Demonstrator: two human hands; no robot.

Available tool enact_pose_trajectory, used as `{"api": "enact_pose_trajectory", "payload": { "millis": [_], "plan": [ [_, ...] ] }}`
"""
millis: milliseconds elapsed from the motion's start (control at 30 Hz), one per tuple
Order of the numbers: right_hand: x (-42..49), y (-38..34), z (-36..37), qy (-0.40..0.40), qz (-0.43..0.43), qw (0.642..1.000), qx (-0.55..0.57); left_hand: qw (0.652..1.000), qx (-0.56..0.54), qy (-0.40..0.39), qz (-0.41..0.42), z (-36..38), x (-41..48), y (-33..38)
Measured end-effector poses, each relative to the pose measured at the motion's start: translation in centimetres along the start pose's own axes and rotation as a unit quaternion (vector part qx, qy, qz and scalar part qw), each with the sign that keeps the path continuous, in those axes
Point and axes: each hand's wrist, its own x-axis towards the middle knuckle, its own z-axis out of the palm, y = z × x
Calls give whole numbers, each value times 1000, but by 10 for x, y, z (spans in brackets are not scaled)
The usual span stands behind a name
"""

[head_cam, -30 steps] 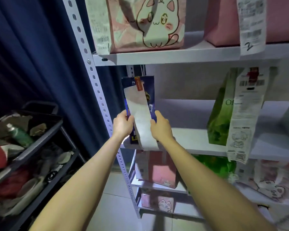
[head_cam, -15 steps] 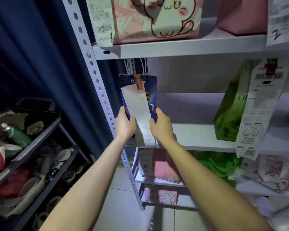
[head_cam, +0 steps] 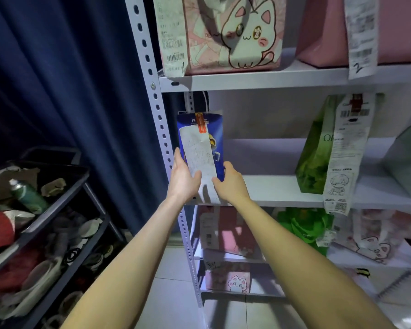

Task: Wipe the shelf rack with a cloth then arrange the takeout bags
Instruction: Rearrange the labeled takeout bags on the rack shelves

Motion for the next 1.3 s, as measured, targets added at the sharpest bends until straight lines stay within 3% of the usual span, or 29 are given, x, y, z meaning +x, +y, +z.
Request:
{"api": "enact_pose_trajectory", "payload": {
  "millis": [200, 400, 633, 867, 967, 1100, 1200, 1300],
  "plan": [
    [-24, 13, -17, 20, 23, 999, 11, 994, 63, 58, 72, -7, -37, -9],
    [-60, 57, -70, 75, 65, 995, -17, 993, 45, -8, 109, 33, -54, 13],
    [-94, 125, -182, 161, 105, 981, -15, 977, 21, -97, 190, 136, -68, 99],
    [-103, 235, -330, 289, 135, 948, -9, 951, -1, -178, 253, 293, -88, 205],
    [-101, 290, -399, 343, 141, 928, -39, 951, 3, -191, 243, 373, -94, 249],
    [-98, 346, -471, 393, 148, 903, -91, 962, -16, -214, 172, 457, -97, 299],
    [-89, 377, -507, 364, 140, 914, -114, 971, -37, -196, 132, 494, -86, 329],
    [-76, 398, -525, 293, 176, 938, -51, 971, -18, -211, 111, 519, -77, 343]
  ]
}}
